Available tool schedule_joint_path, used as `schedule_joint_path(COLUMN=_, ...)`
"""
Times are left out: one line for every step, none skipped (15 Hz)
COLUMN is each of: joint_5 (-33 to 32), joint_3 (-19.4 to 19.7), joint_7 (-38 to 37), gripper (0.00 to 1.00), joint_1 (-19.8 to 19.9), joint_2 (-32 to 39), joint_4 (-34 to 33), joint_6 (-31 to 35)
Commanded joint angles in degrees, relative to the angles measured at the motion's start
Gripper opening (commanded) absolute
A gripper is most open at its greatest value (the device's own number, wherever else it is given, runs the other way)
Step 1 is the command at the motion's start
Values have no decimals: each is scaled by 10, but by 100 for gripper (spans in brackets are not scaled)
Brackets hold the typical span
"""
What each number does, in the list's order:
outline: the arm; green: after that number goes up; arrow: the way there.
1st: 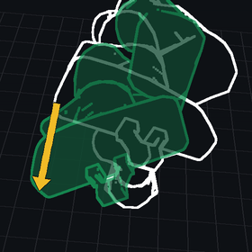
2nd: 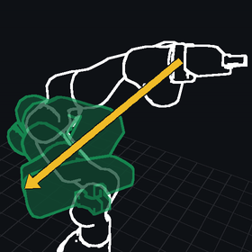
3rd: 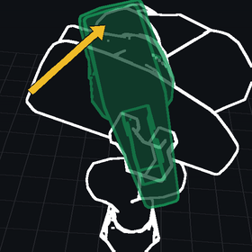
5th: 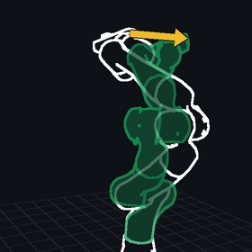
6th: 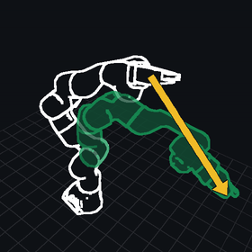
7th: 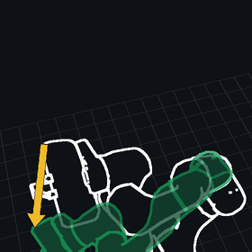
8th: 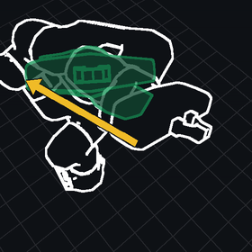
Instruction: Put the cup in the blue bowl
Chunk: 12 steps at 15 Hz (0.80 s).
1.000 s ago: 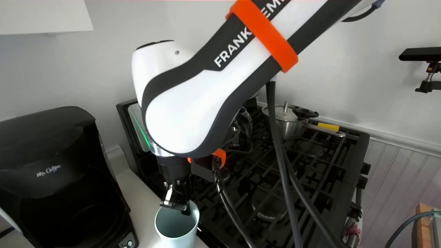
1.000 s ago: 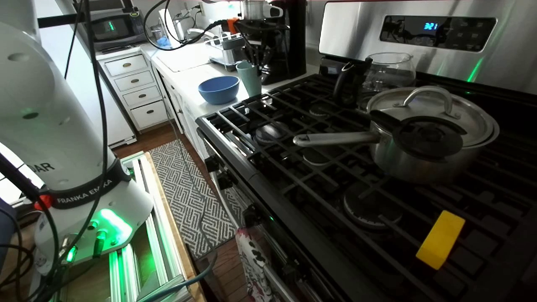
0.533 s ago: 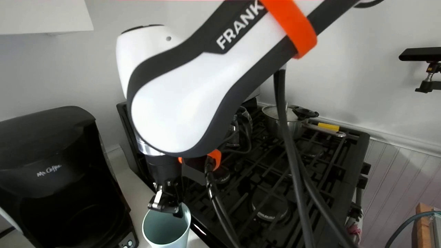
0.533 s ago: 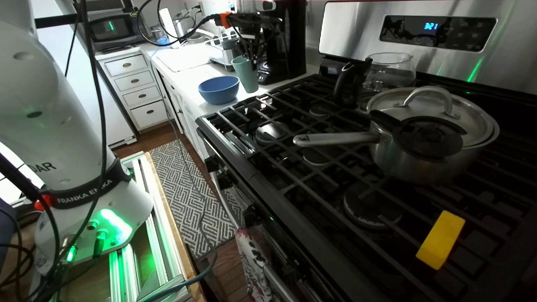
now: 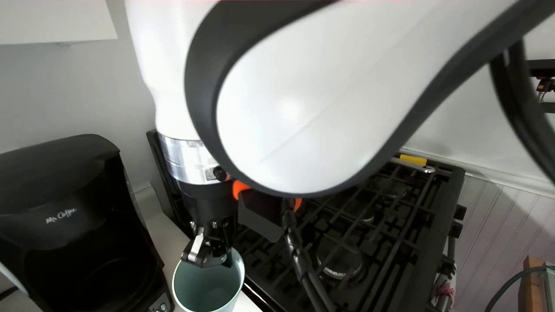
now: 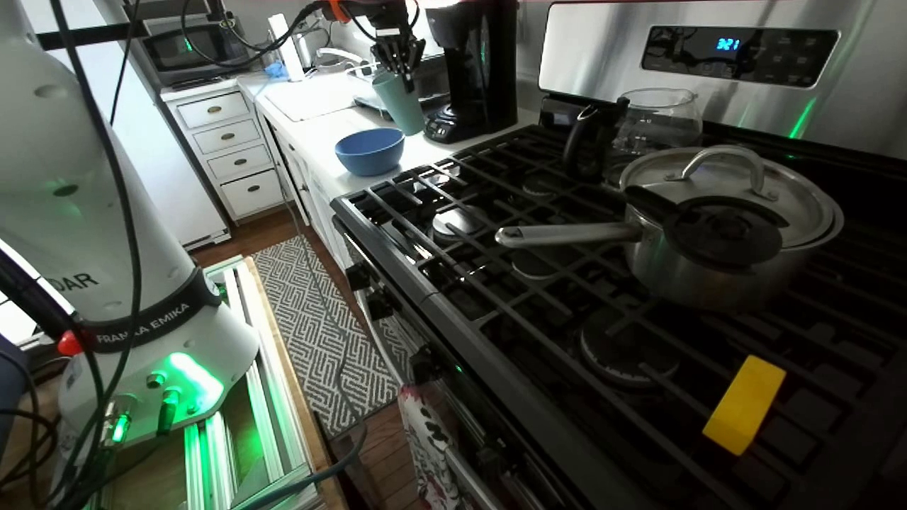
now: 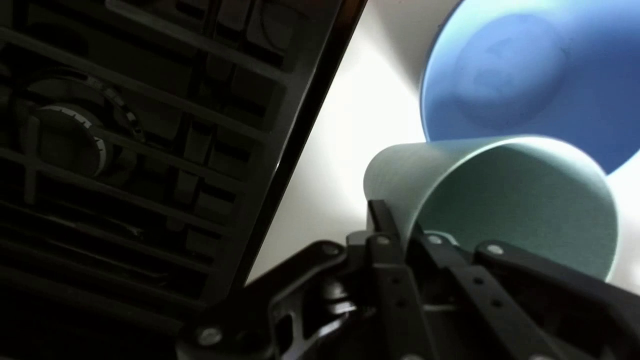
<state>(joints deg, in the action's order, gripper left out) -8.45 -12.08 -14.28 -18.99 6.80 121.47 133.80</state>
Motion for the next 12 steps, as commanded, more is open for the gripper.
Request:
schedule_joint_path(joint_5=-31, joint_3=-19, joint_7=-25, gripper=1, joint_1=-5, joint_2=-44, joint_4=38, joint_6=4)
schedule_joint_path(joint_5=-36, joint_3=-24, joint_7=-23, gripper=1, joint_1=-6, joint_2=-50, joint_4=41, joint_6=4)
schedule_joint_path(joint_5=-34, joint_3=-30, joint_7=-15, gripper=1, joint_1=-5, joint_2=-53, joint_4=42, joint_6=2)
schedule_joint_path(joint_5=-22, joint_3=-35, joint_7=0, gripper=1, joint_1=-3, joint_2=-51, joint_4=41, joint_6=0)
schedule_joint_path(joint_5=-4, joint_3=-39, joint_7=21, gripper=1, joint_1=-1, joint_2=-44, joint_4=38, joint_6=1)
schedule_joint_path(joint_5=9, joint_3=-43, joint_7=39, gripper=1, joint_1=1, joint_2=-41, joint_4=37, joint_6=2)
schedule_joint_path(joint_5=23, joint_3=-45, joint_7=59, gripper=1, joint_1=2, joint_2=-38, joint_4=37, joint_6=4)
schedule_joint_path(joint_5=33, joint_3=-46, joint_7=75, gripper=1, joint_1=4, joint_2=-35, joint_4=37, joint_6=6)
schedule_joint_path(joint_5=46, joint_3=-46, joint_7=93, gripper=1, joint_1=5, joint_2=-33, joint_4=36, joint_6=4)
schedule_joint_path(joint_5=63, joint_3=-46, joint_7=116, gripper=1, joint_1=8, joint_2=-30, joint_4=35, joint_6=4)
schedule_joint_path(joint_5=80, joint_3=-46, joint_7=137, gripper=1, joint_1=10, joint_2=-26, joint_4=34, joint_6=4)
schedule_joint_path(joint_5=98, joint_3=-47, joint_7=161, gripper=1, joint_1=12, joint_2=-22, joint_4=33, joint_6=2)
